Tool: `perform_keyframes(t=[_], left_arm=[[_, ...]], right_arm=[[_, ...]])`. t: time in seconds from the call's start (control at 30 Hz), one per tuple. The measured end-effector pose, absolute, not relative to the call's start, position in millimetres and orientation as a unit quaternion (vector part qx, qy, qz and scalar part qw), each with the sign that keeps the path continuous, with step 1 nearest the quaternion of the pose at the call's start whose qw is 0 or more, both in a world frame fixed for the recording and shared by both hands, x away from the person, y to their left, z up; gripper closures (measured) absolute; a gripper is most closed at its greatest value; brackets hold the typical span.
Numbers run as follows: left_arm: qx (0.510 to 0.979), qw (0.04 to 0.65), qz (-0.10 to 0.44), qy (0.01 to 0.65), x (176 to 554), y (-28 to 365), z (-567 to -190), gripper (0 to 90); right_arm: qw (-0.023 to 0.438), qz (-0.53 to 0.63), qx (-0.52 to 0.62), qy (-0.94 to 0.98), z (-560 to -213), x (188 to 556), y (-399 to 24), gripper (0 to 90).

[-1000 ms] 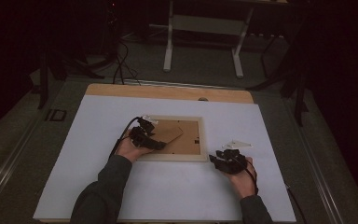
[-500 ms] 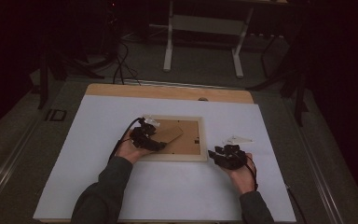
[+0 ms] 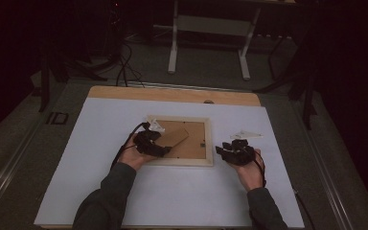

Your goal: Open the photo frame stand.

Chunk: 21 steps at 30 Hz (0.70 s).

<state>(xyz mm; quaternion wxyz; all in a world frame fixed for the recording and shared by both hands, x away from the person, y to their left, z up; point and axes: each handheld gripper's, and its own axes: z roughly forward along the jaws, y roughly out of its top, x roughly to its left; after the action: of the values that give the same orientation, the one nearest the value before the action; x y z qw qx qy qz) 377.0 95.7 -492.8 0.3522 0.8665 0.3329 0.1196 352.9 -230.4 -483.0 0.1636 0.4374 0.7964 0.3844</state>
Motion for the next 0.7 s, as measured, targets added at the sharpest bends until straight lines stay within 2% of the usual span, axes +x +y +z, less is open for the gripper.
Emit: perform_keyframes(t=[0.7], left_arm=[[0.863,0.356,0.168,0.317,360.9,91.9,-488.8,37.9]], right_arm=[[0.167,0.372,0.439,0.8,-471.9,373.4,-221.4,60.7]])
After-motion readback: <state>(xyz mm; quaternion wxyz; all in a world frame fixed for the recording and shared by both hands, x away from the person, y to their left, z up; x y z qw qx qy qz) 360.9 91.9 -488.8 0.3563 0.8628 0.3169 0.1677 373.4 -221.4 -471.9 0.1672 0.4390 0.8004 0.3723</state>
